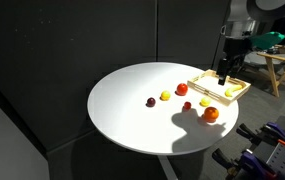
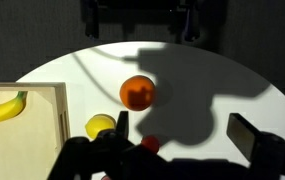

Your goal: Put the toy orange and lemon on the tray

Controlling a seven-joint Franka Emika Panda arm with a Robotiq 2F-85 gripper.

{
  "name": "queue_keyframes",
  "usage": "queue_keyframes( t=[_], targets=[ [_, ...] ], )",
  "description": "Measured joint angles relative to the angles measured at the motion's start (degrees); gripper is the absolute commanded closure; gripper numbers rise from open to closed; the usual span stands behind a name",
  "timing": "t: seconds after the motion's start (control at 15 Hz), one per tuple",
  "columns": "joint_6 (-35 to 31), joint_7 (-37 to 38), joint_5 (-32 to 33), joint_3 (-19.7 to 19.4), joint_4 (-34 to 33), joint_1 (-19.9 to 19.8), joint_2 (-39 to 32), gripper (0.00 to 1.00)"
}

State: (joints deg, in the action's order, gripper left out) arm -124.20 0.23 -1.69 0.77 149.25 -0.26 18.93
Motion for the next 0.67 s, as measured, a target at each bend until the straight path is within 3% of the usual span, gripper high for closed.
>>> queue_keyframes(
  t=[0.67],
  targets=[
    [-9.4,-0.2,0.1,-1.3,0.0,-0.2,-8.8,0.0]
  ],
)
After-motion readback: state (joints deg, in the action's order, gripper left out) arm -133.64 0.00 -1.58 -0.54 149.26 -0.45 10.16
